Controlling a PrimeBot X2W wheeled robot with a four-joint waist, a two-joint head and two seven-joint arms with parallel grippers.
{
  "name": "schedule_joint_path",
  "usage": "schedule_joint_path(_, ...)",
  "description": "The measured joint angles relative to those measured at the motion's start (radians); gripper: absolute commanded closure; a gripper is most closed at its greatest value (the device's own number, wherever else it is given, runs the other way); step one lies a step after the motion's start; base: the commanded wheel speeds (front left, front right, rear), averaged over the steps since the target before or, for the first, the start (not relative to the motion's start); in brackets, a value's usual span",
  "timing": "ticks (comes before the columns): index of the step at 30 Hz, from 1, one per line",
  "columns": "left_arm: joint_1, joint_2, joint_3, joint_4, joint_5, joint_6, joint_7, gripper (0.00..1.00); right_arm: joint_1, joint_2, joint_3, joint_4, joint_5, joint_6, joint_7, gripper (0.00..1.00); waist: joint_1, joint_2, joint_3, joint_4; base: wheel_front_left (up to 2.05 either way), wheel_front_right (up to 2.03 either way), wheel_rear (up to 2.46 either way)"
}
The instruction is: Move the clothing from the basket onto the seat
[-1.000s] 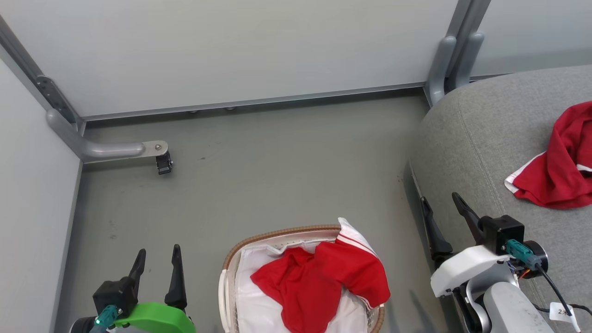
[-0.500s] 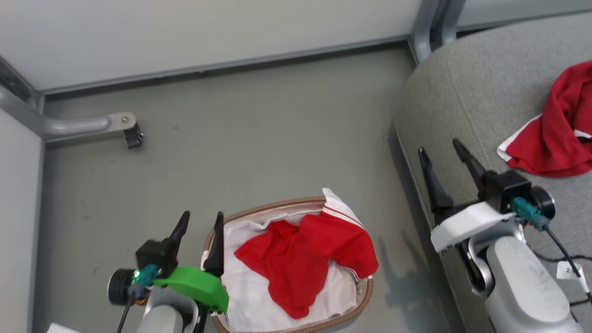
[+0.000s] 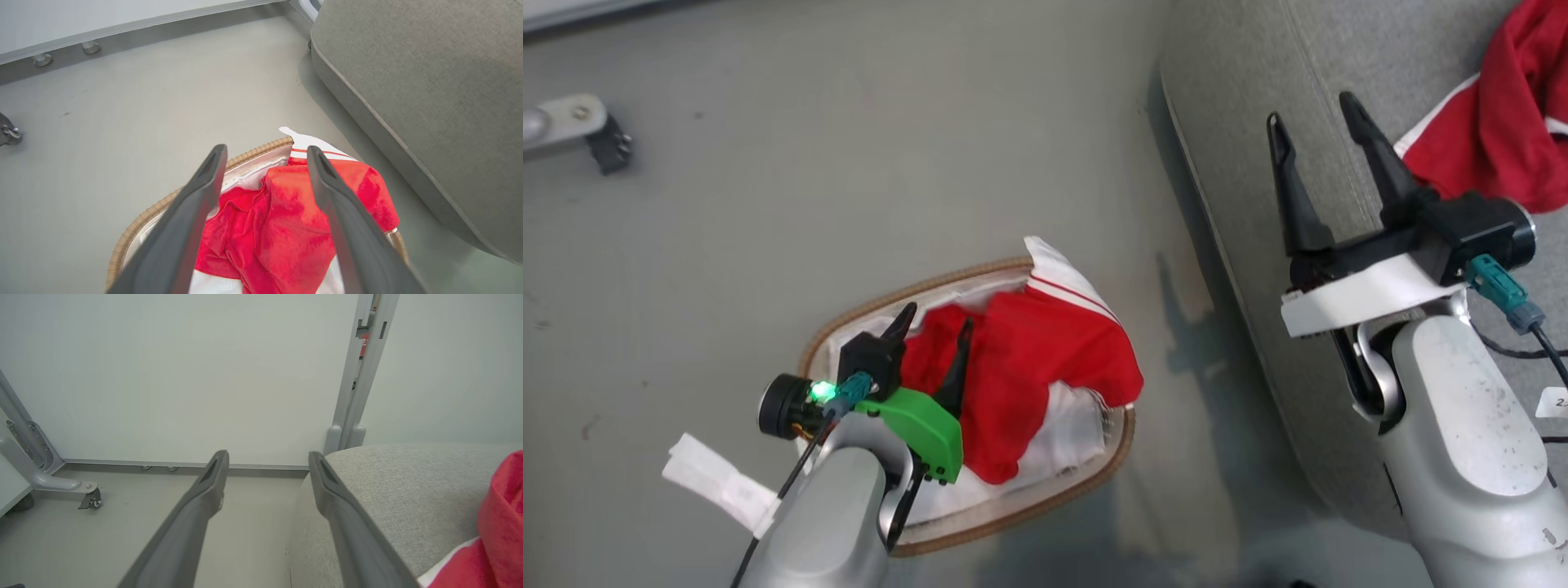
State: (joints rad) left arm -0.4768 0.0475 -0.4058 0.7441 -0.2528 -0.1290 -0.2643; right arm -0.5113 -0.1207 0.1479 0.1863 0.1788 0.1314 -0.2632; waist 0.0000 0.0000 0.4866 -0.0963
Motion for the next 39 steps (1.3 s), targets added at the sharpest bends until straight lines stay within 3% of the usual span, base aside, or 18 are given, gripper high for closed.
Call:
schedule_joint_path(17,-0.248,0.044,-0.243,0.244,-0.154,0.000,0.000,0.00,-0.081,0.029,0.008,-0.105,-0.061,0.000,0.000,0.00,0.0001,0.0000,0.289,-0.118,0.00,0.00,0.00)
schedule_joint_path(29,-0.346,0.059,-0.384,0.332,-0.285,0.000,0.000,0.00,-0.097,0.022,-0.007,-0.142,-0.083,0.000,0.000,0.00,0.0001,0.0000,0.403,-0.163,0.00,0.00,0.00)
schedule_joint_path(30,-0.357,0.058,-0.390,0.330,-0.296,0.000,0.000,0.36,-0.097,0.022,-0.008,-0.141,-0.083,0.000,0.000,0.00,0.0001,0.0000,0.407,-0.163,0.00,0.00,0.00)
schedule_joint_path(31,-0.365,0.060,-0.401,0.324,-0.303,0.000,0.000,0.82,-0.097,0.023,-0.009,-0.137,-0.083,0.000,0.000,0.00,0.0002,0.0000,0.408,-0.162,0.00,0.00,0.00)
schedule_joint_path(32,-0.368,0.064,-0.403,0.323,-0.304,0.000,0.000,1.00,-0.097,0.024,-0.009,-0.134,-0.083,0.000,0.000,0.00,0.0002,0.0000,0.406,-0.162,0.00,0.00,0.00)
schedule_joint_path(39,-0.337,0.092,-0.340,0.267,-0.318,0.000,0.000,1.00,-0.100,0.029,0.007,-0.093,-0.083,0.000,0.000,0.00,0.0001,0.0000,0.352,-0.152,0.00,0.00,0.00)
